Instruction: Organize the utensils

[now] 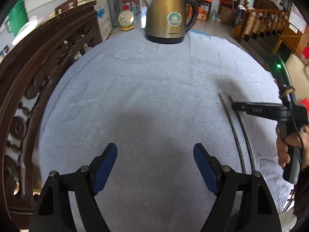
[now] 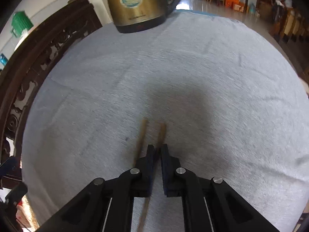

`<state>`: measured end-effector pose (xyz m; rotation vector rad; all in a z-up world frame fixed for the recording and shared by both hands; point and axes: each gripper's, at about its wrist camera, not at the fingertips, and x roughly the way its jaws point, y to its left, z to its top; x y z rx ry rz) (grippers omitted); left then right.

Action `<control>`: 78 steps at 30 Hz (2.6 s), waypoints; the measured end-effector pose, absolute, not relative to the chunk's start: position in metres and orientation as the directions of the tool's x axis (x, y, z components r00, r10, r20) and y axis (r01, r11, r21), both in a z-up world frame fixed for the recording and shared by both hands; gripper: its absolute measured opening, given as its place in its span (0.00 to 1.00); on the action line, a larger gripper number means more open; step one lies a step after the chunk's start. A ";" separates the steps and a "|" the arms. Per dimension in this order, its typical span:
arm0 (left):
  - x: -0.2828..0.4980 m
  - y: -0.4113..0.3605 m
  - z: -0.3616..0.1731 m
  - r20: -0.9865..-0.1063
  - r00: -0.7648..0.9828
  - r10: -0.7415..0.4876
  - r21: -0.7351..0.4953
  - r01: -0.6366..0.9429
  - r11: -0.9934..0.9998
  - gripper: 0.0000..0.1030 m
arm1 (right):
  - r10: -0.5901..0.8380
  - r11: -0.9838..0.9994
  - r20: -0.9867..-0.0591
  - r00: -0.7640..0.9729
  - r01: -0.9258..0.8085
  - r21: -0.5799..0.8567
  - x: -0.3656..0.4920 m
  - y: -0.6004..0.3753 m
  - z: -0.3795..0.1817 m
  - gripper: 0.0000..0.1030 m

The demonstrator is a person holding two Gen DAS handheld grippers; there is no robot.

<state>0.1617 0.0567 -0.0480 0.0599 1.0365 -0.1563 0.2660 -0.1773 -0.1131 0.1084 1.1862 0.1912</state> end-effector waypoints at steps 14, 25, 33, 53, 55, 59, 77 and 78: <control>0.256 -0.033 -0.073 -0.872 0.363 -0.328 -0.188 0.371 0.910 0.64 | 0.308 0.937 -0.885 0.349 0.051 0.346 0.263 -0.240 -0.089 0.08; 0.274 -0.087 -0.107 -0.911 0.290 -0.295 -0.160 0.409 0.898 0.34 | 0.252 0.963 -0.891 0.377 -0.010 0.268 0.260 -0.239 -0.074 0.07; 0.269 -0.094 -0.110 -0.911 0.308 -0.275 -0.118 0.443 0.889 0.06 | 0.253 0.959 -0.891 0.377 0.026 0.283 0.237 -0.267 -0.079 0.06; 0.144 0.010 0.030 -0.657 0.663 -0.359 -0.085 0.408 0.909 0.04 | 0.197 0.935 -0.617 0.762 0.043 0.351 0.110 -0.307 0.006 0.05; 0.127 0.017 0.043 -0.624 0.695 -0.358 -0.078 0.401 0.913 0.04 | 0.166 0.935 -0.582 0.796 0.060 0.349 0.087 -0.308 0.017 0.05; 0.087 0.030 0.066 -0.547 0.756 -0.360 -0.072 0.386 0.920 0.03 | 0.108 0.929 -0.512 0.852 0.097 0.357 0.038 -0.313 0.035 0.05; -0.008 0.040 0.107 -0.392 0.846 -0.362 -0.063 0.368 0.928 0.02 | -0.011 0.936 -0.303 0.953 0.117 0.333 -0.071 -0.295 0.093 0.05; -0.010 0.041 0.108 -0.390 0.845 -0.366 -0.068 0.370 0.927 0.02 | -0.008 0.936 -0.295 0.955 0.111 0.334 -0.075 -0.296 0.096 0.05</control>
